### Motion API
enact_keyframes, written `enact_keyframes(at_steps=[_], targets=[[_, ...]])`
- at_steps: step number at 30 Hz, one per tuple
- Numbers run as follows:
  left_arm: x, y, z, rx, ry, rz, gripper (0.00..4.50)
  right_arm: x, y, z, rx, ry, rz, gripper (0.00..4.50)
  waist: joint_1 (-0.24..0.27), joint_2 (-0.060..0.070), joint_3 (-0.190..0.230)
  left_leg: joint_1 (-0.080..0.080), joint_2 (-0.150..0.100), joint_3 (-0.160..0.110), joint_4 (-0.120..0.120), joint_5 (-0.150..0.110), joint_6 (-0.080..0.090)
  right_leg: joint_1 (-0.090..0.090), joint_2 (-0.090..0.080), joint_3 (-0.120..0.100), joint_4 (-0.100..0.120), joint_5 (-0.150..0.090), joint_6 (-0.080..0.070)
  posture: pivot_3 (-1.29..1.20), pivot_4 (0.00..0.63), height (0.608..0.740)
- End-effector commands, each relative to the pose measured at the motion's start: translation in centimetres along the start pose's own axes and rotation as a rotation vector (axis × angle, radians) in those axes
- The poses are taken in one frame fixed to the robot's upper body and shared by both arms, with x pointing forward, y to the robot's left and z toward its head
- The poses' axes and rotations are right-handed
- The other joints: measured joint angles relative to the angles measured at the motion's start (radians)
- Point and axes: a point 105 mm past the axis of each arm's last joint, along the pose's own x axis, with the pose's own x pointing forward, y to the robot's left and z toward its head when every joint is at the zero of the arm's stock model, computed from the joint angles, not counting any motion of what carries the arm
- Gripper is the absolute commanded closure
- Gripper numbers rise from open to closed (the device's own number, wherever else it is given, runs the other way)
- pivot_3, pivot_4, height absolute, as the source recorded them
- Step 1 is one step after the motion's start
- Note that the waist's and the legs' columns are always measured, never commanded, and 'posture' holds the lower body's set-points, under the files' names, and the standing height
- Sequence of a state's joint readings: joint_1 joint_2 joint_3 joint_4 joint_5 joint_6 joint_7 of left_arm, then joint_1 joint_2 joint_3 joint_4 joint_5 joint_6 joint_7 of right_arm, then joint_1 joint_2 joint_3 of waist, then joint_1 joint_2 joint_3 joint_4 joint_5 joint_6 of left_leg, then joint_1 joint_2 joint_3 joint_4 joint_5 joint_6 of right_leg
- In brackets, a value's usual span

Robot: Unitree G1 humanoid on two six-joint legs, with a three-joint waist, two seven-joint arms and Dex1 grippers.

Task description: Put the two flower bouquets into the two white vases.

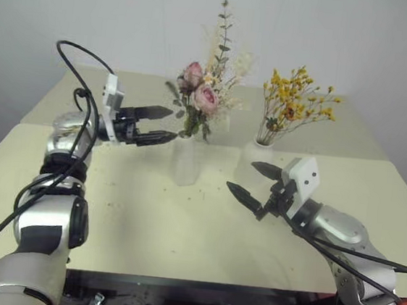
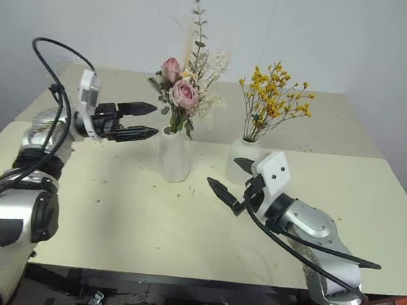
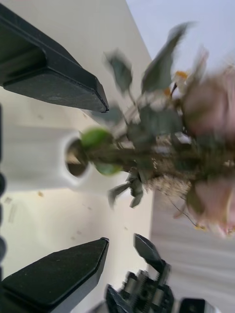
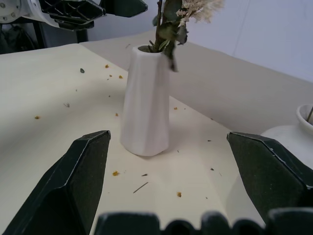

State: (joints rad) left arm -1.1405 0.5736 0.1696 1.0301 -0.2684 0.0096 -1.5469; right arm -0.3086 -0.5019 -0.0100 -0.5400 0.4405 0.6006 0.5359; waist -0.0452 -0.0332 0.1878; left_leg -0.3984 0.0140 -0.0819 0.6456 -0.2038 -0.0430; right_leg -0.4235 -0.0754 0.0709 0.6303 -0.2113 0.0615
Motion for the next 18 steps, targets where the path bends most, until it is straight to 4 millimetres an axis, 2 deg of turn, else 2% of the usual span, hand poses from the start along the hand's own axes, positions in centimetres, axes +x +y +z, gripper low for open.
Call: enact_keyframes(at_steps=[1,6,8,12,18], targets=[[-0.7,0.6,2.6,0.136,0.010,0.033,0.02,-0.1,-0.1,1.3,-0.041,-0.048,-0.007,0.00,0.002,0.000,0.000,0.000,0.000,0.000,0.000,0.000,0.000,0.000,0.000,0.000,0.000,0.000,0.000,0.00,0.150,0.740],[-2.9,0.5,4.4,0.158,-0.061,0.054,0.02,0.1,0.1,1.4,-0.042,-0.053,-0.006,0.00,0.001,0.000,0.000,0.000,0.000,0.000,0.000,0.000,0.000,0.000,0.000,0.000,0.000,0.000,0.000,0.00,0.150,0.740],[-4.1,0.1,4.4,0.158,-0.059,0.052,0.02,-0.2,0.0,1.6,-0.041,-0.059,-0.011,0.00,-0.001,0.000,0.000,0.000,0.000,0.000,0.000,0.000,0.000,0.000,0.000,0.000,0.000,0.000,0.000,0.00,0.150,0.740],[-6.7,-0.8,3.2,0.167,0.004,0.087,0.02,-2.3,-0.7,1.9,-0.043,-0.049,-0.046,0.00,-0.008,0.000,0.000,0.001,0.000,0.000,0.000,0.000,0.000,0.000,0.000,0.000,0.000,0.000,0.000,0.00,0.150,0.740],[-9.3,-2.3,4.0,0.150,0.009,0.146,0.02,-6.3,-1.7,2.1,-0.062,0.023,-0.044,0.00,-0.001,0.000,0.000,0.001,0.001,0.000,0.000,0.000,0.000,0.000,0.000,0.000,0.001,0.000,-0.001,0.00,0.150,0.740]])
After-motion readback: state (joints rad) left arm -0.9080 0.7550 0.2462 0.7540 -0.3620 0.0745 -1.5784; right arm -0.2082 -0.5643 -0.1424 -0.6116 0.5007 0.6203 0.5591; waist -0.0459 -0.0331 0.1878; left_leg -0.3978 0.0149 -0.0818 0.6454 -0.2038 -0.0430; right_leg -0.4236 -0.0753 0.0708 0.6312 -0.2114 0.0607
